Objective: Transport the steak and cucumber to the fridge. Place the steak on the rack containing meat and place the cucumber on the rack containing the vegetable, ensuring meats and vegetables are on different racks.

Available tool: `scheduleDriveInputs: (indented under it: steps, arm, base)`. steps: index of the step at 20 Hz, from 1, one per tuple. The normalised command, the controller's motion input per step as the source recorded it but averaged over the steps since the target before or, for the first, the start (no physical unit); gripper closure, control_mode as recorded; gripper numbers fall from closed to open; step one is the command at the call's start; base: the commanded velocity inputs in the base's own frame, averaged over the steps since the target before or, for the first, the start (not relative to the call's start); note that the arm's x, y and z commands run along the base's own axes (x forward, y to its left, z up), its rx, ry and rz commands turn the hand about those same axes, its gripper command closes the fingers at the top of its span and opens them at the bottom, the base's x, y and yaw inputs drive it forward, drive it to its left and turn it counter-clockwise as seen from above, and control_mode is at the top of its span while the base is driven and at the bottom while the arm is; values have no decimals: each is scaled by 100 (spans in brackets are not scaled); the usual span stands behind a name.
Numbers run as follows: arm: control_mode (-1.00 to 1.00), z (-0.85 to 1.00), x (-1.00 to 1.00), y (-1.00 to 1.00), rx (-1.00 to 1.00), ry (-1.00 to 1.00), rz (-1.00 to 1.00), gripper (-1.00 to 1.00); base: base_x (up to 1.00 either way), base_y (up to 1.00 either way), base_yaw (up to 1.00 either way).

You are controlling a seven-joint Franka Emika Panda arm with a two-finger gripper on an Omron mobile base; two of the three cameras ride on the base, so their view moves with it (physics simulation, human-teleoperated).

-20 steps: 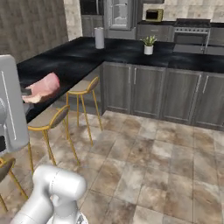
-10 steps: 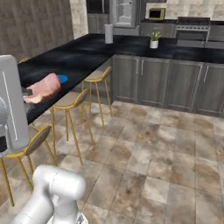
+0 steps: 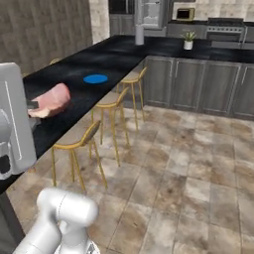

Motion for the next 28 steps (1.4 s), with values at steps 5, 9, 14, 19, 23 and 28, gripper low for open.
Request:
scheduleDriveInputs:
  steps: [5,9,14,19,23,28]
  arm:
    - [100,0,0,0,0,0,0,100]
    - [100,0,0,0,0,0,0,100]
    - [100,0,0,0,0,0,0,100]
    - [100,0,0,0,0,0,0,100]
    - [100,0,0,0,0,0,0,100]
    - [100,0,0,0,0,0,0,100]
  base:
    - [-100,100,0]
    - [-100,100,-2]
    - [-100,100,-7]
    - [-100,100,-7]
    - [-96,100,-7]
    - [-58,100,-2]
